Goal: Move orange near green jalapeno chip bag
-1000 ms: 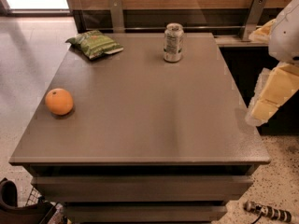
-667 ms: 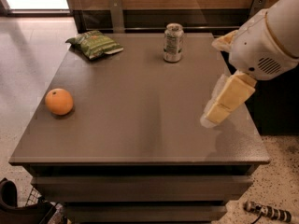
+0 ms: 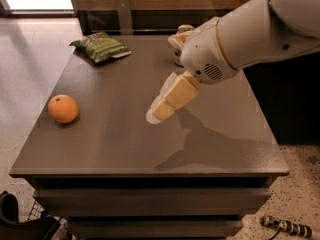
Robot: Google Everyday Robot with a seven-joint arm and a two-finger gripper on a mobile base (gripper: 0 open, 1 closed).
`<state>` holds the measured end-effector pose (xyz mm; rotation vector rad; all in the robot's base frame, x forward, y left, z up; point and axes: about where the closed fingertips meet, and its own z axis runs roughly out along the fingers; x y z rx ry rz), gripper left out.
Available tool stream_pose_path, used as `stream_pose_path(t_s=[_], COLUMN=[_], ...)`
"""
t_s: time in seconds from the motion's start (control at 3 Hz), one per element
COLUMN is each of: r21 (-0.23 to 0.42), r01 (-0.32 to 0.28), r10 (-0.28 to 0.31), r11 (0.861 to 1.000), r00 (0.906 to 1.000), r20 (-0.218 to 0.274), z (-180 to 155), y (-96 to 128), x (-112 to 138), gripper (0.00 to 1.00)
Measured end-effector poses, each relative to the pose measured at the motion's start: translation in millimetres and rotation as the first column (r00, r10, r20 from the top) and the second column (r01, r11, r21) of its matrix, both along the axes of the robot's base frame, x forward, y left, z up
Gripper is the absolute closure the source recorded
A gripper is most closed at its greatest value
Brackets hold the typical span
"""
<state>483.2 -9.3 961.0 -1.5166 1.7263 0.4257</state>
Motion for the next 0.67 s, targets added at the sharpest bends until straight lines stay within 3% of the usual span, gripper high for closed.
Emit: stream_pose_path(t_s=[0.33, 0.67], r21=[0.099, 0.099], r01=[0.002, 0.002], r10=[-0.008, -0.008], r11=[0.995, 0.995], r00=[0.9986, 0.9986], r20=[0.052, 0.052], z=[-2.0, -2.0], y=[34.7, 34.7], x=[12.5, 12.5], gripper=[0.00, 0.00])
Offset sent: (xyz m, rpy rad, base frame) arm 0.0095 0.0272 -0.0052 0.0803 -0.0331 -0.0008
